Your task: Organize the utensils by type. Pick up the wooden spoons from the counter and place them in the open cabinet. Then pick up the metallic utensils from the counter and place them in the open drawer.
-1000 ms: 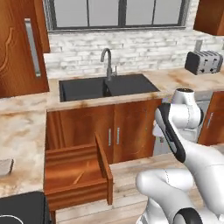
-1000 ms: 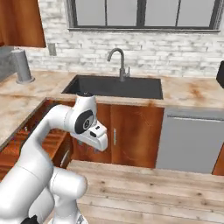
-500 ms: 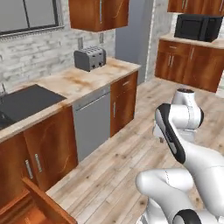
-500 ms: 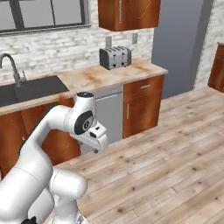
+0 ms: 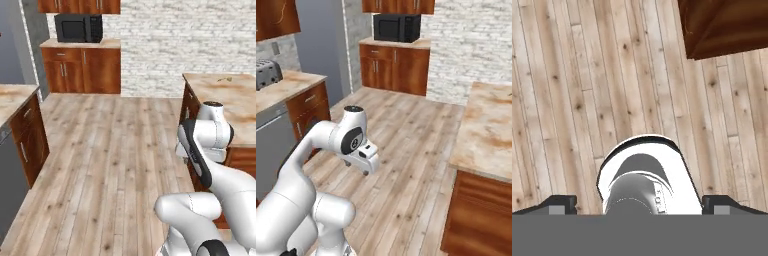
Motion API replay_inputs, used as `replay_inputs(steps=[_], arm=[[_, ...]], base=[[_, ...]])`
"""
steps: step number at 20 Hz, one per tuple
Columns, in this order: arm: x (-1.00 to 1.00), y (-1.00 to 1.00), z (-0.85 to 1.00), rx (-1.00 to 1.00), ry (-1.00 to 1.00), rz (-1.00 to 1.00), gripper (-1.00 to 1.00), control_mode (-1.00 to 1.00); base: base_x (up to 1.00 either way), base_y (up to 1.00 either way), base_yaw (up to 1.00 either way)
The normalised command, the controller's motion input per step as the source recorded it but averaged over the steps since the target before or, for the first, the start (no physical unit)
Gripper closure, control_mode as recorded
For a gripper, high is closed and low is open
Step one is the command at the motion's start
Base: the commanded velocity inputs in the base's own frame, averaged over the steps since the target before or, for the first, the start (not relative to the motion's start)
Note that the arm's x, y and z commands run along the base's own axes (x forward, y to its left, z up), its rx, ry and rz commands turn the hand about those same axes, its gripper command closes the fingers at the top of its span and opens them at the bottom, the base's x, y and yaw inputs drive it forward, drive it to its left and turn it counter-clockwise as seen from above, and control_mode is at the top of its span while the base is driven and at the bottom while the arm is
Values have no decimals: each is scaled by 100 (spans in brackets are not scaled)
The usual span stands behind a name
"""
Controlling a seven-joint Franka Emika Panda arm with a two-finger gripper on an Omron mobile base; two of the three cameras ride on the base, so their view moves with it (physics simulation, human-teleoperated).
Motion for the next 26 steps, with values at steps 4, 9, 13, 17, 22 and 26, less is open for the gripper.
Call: replay_inputs(steps=[4, 9, 13, 17, 22, 26], arm=[[0, 0, 0, 0, 0, 0, -100, 100], [0, 0, 0, 0, 0, 0, -100, 100], [0, 0, 0, 0, 0, 0, -100, 100], [0, 0, 0, 0, 0, 0, -100, 100], [0, 0, 0, 0, 0, 0, -100, 100], [0, 0, 0, 0, 0, 0, -100, 100]], base=[[86, -3, -33], [100, 0, -6], [100, 0, 0], [100, 0, 0], [100, 18, -12], [100, 30, -15]])
